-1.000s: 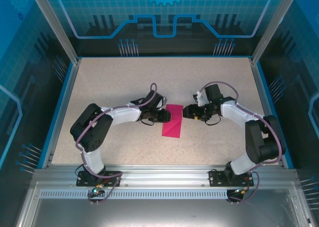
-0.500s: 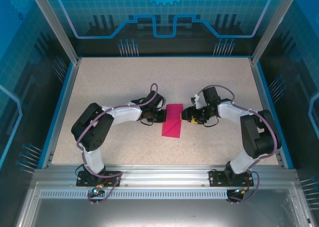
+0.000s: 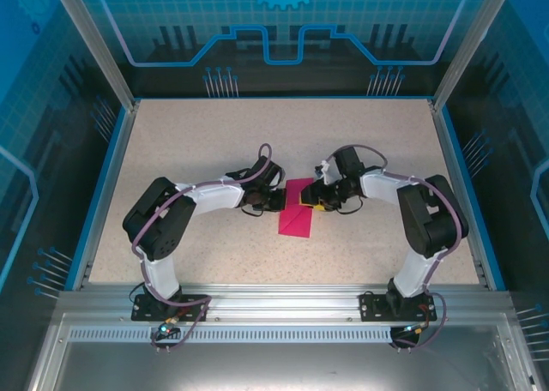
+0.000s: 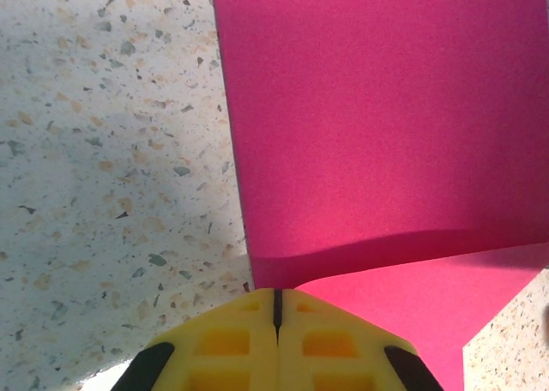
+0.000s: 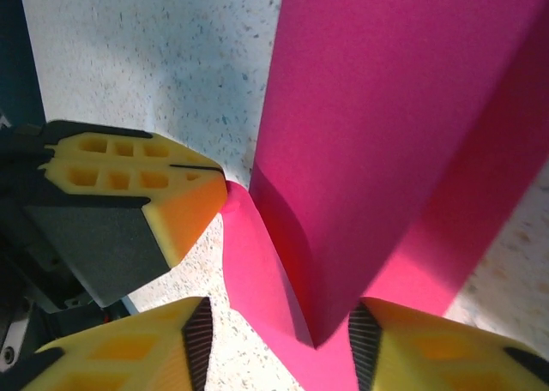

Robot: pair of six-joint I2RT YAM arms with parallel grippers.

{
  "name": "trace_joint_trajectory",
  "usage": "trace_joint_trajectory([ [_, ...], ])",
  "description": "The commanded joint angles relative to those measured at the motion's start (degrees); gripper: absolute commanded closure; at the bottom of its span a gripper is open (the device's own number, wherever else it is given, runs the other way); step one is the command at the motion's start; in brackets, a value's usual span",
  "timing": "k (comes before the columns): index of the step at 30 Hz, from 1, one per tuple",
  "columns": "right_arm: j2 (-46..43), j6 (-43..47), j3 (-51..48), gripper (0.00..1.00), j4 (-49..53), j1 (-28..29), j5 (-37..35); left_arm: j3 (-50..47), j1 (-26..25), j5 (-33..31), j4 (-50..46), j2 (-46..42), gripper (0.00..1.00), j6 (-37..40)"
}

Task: Fold a paper plane with a square sheet of paper (fold left side to right side)
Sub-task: Turn over the paper at the center of the table.

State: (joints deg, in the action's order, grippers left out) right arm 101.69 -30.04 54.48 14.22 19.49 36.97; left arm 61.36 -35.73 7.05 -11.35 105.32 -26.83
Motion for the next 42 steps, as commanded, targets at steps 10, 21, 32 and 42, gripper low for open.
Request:
trace_joint_trajectory([
  [10,-6.18,0.34,-0.46,0.94,-4.48,-4.00,8.13,-8.39,2.30,-1.75,1.94,-16.46,0.42,-3.58],
  [21,-22.05,6.32,5.87,0.93,-4.71,-10.43,24.15,-13.33,5.14,9.16,9.97,-40.49,0.03,-9.01],
  [32,-27.34,11.57,17.40,0.92,3.21,-4.10,33.89,-10.52,5.14,21.97,20.37,-43.44,0.02,-14.39],
  [42,-26.99,12.38,20.58,0.92,5.30,-0.89,34.17,-11.97,5.09,28.76,30.41,-44.73,0.34,-18.24],
])
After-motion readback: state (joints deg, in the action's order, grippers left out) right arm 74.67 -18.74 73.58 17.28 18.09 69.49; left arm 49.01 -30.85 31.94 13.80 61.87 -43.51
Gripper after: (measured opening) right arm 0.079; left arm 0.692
